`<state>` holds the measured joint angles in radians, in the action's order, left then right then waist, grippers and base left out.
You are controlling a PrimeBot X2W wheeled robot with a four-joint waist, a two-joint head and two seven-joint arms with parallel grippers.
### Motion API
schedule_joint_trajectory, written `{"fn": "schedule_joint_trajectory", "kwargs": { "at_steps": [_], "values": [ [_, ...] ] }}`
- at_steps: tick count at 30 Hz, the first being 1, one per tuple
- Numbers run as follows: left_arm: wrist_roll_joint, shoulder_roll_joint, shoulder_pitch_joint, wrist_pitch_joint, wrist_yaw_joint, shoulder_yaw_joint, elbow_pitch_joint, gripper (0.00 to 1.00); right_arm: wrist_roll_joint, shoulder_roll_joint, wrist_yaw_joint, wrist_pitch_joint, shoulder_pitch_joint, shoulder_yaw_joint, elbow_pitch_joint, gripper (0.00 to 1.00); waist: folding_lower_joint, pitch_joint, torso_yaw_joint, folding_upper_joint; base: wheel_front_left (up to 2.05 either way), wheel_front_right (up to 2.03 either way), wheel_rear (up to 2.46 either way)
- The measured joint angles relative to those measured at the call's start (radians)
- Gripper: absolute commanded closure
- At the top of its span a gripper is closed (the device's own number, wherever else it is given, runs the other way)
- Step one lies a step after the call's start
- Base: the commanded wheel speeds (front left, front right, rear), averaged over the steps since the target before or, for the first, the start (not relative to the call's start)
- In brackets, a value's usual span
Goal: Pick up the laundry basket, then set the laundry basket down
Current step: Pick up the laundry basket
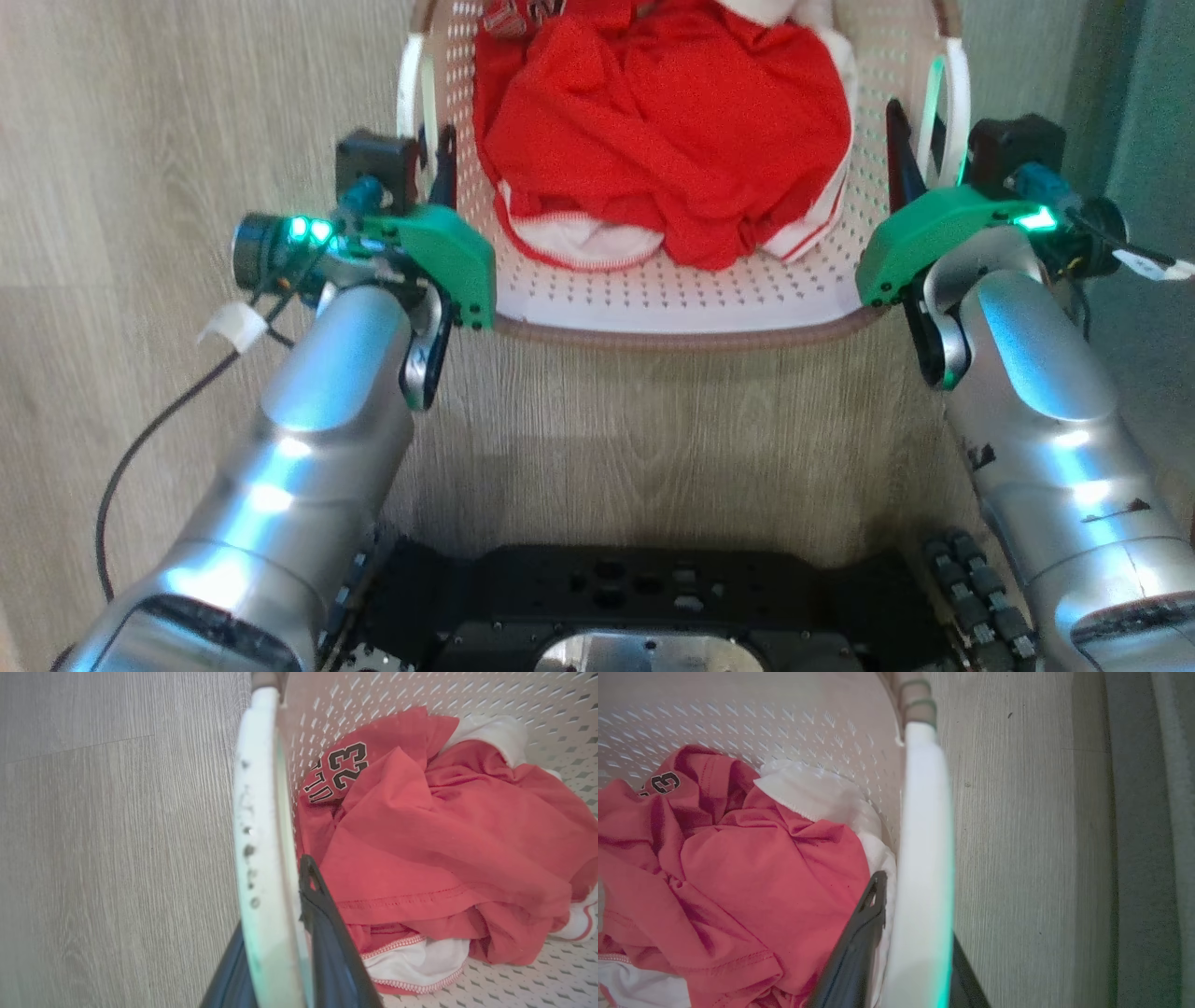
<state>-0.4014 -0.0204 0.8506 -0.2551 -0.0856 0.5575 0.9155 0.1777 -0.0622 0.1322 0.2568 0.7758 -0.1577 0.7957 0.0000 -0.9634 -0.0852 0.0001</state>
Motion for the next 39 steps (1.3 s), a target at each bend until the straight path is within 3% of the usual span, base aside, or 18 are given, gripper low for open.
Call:
{"fn": "schedule_joint_trajectory", "kwargs": {
  "at_steps": [11,21,29,39],
  "values": [
    [-0.062,-0.001,-0.107,0.000,-0.003,0.052,0.026,1.00,0.081,0.001,0.000,0.000,-0.015,-0.075,0.159,1.00,0.0000,0.156,0.001,0.0000,0.00,0.00,0.00],
    [-0.130,0.000,-0.217,0.000,0.042,0.109,0.134,1.00,0.270,0.012,0.000,-0.018,-0.061,-0.263,0.321,1.00,-0.0001,0.353,0.013,0.0000,0.00,0.00,0.00],
    [-0.225,0.002,-0.294,0.022,0.077,0.178,0.226,1.00,0.402,0.021,0.000,-0.068,-0.142,-0.382,0.364,1.00,-0.0001,0.496,0.030,0.0000,0.00,0.00,0.00],
    [-0.306,0.002,-0.377,0.077,0.077,0.250,0.260,1.00,0.542,0.021,0.000,-0.121,-0.232,-0.503,0.378,1.00,-0.0001,0.656,0.049,0.0000,0.00,0.00,0.00]
  ]
}}
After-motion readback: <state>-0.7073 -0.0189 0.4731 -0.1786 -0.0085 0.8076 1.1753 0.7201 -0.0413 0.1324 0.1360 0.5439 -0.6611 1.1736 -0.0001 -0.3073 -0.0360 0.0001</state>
